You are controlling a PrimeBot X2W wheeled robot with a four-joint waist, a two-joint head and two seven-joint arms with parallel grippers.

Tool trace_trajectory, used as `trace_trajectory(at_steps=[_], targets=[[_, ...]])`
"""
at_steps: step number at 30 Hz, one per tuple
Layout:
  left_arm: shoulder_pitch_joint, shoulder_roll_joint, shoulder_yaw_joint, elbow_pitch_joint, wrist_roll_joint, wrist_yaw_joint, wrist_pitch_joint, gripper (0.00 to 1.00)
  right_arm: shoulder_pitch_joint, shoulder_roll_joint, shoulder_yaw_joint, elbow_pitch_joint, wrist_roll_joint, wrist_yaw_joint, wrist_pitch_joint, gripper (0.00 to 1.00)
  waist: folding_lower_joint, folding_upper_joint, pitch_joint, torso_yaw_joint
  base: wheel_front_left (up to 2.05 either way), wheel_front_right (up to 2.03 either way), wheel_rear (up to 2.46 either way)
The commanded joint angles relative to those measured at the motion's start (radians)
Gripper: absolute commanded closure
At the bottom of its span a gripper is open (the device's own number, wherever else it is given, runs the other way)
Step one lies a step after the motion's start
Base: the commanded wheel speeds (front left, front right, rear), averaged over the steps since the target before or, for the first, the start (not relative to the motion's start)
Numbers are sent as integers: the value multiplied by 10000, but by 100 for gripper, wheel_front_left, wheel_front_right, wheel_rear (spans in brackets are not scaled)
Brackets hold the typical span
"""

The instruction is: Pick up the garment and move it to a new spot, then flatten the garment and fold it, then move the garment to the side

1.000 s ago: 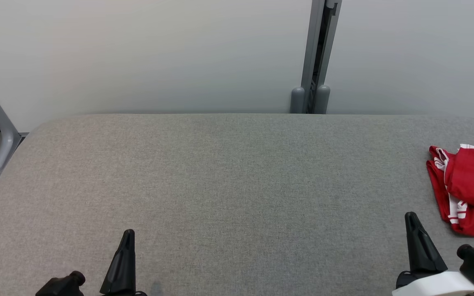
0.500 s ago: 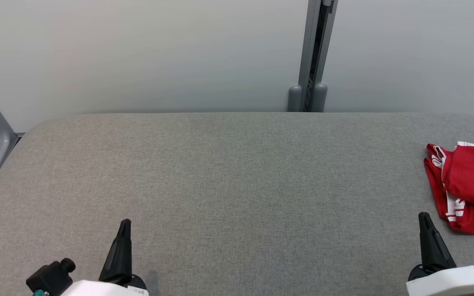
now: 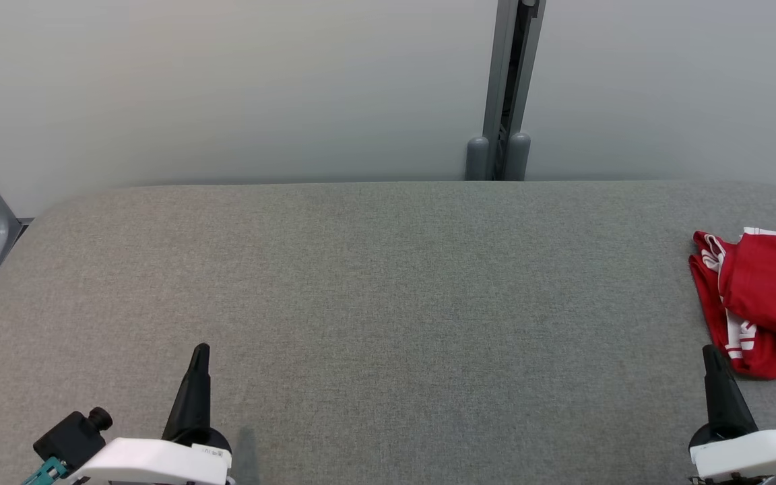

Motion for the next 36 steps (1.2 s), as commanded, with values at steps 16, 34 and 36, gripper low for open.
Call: trace_trajectory(at_steps=[16,34,36], targets=[[-856,109,162,347,-1855,-165,451,100,-379,-154,-399,-57,2197,1,555,100,0,0,61,-114,0,0,0],[-1364,109,293,769,-3498,-282,893,100,-484,-183,-746,17,4192,2,1061,100,0,0,131,-246,0,0,0],[-1424,111,311,813,-3671,-295,933,100,-489,-183,-781,26,4398,2,1115,100,0,0,138,-260,0,0,0]])
